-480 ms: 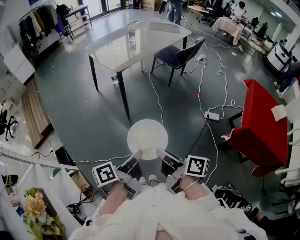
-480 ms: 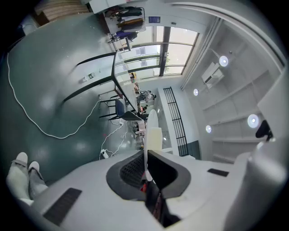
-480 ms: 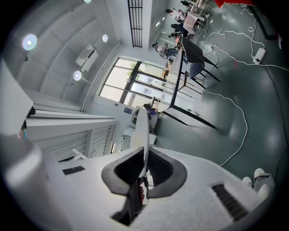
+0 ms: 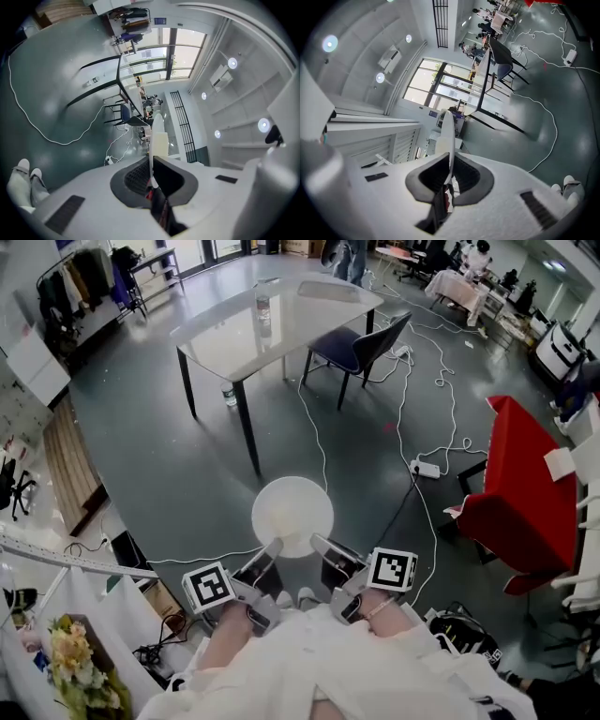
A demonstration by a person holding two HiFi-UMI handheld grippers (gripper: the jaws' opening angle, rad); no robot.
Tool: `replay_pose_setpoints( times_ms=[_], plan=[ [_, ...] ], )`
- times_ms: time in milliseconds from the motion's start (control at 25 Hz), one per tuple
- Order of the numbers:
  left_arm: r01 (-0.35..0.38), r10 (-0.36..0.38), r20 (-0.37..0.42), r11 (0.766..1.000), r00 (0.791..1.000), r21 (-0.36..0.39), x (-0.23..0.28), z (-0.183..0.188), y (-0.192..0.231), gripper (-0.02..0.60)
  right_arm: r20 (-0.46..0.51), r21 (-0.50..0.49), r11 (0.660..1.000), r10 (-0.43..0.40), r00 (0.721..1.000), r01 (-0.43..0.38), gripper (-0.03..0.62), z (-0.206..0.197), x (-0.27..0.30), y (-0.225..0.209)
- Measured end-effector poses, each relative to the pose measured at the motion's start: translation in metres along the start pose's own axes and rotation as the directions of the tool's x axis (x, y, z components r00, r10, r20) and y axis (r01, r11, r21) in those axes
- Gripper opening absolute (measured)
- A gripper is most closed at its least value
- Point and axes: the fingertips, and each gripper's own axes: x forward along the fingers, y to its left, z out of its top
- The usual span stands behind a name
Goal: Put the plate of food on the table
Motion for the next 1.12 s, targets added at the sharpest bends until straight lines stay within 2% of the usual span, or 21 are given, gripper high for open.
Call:
replay_pose_setpoints(
  times_ms=[400, 640, 800, 920, 1120],
  plan=[
    [0.008, -0.008, 0.006, 1.0, 1.0, 0.007, 0.016, 0.0, -0.004, 0.026, -0.011, -0.052, 0.998, 0.031, 0.999, -0.032, 0.015, 0.016, -0.003, 0.0],
    [-0.007, 0.007, 0.015, 1.0, 1.0, 0.005, 0.028, -0.012, 0.001, 0.026, -0.032, -0.028, 1.0, 0.0, 0.999, -0.001, 0.014, 0.022, -0.017, -0.014],
    [-0.021, 0.021, 0.017, 1.0, 1.0, -0.021, 0.036, -0.02, 0.008, 0.026, -0.024, -0.005, 1.0, -0.021, 0.999, 0.021, 0.014, 0.025, -0.025, -0.029],
    [-0.022, 0.022, 0.01, 0.999, 1.0, -0.027, 0.04, -0.017, 0.009, 0.026, -0.021, 0.054, 0.998, -0.017, 1.0, 0.018, 0.014, 0.025, -0.021, -0.033],
    [-0.031, 0.032, 0.013, 0.999, 0.999, -0.028, 0.053, 0.005, 0.018, 0.026, -0.034, 0.012, 0.999, -0.036, 0.999, 0.036, 0.014, 0.042, -0.002, -0.044]
  ],
)
